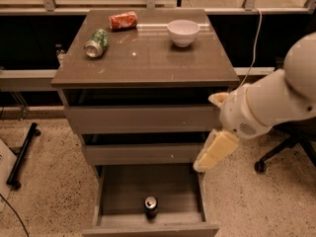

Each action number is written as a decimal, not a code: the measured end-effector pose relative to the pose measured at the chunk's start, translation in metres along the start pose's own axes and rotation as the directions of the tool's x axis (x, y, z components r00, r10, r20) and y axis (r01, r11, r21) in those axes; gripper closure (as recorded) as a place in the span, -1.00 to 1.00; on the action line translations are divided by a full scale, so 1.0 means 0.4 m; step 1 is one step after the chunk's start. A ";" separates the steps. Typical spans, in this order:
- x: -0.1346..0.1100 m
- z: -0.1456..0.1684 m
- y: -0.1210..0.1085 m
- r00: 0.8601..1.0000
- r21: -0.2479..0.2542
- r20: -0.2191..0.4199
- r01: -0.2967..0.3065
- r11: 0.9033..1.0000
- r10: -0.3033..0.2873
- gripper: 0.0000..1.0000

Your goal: Pick pepsi can from bottom drawer and place on counter

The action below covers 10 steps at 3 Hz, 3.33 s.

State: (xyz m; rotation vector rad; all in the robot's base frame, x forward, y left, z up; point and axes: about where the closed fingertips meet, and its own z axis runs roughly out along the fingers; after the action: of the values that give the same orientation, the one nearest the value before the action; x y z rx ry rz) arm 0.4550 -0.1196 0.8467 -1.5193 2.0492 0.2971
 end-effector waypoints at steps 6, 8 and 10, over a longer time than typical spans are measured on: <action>0.118 0.416 0.031 0.975 -0.130 0.188 -0.096 0.987 0.120 -1.00; 0.199 0.577 0.000 0.970 -0.113 0.196 -0.122 0.986 0.143 -1.00; 0.263 0.647 0.004 0.961 -0.127 0.219 -0.146 0.981 0.171 -1.00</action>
Offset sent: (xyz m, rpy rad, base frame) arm 0.0039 0.0326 -0.1399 0.2063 0.0678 0.0093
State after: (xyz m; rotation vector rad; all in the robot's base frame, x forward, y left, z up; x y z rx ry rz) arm 0.5122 -0.0766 0.5767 -1.3152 1.9996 0.6274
